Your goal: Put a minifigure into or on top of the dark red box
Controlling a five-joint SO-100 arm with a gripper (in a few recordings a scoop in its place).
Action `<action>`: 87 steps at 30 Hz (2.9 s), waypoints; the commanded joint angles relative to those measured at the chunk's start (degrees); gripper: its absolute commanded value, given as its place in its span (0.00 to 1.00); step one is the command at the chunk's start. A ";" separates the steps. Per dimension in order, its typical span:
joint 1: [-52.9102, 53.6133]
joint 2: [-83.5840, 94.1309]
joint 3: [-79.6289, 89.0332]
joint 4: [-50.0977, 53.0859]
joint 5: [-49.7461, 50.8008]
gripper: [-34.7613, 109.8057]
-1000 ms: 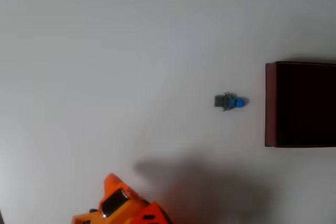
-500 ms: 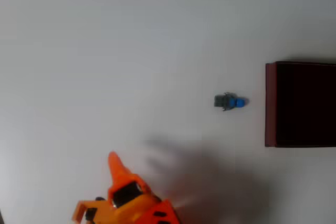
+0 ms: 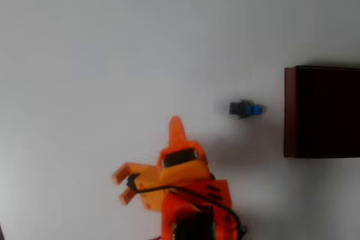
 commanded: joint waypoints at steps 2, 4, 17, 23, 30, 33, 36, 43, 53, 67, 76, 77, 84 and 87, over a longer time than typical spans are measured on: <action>6.33 -7.65 -6.06 -3.78 -5.19 0.43; 8.61 -11.95 -8.17 -5.19 -6.15 0.44; 15.73 -38.50 -20.74 -11.43 -7.82 0.44; 18.28 -47.81 -25.14 -11.87 -8.70 0.44; 21.97 -47.99 -26.46 -10.28 -8.61 0.45; 23.82 -49.57 -26.98 -10.46 -8.79 0.45; 25.58 -51.59 -27.69 -10.46 -9.32 0.45; 25.93 -53.61 -27.77 -11.16 -10.20 0.45; 24.87 -56.43 -28.83 -10.90 -10.72 0.37; 24.26 -62.49 -35.24 -5.36 -10.72 0.25; 24.26 -51.33 -33.57 -3.60 -7.91 0.24; 24.35 -48.08 -33.49 -3.25 -7.12 0.24; 30.94 -34.72 -36.04 -1.67 1.49 0.24; 35.95 -35.86 -37.44 -4.39 4.22 0.24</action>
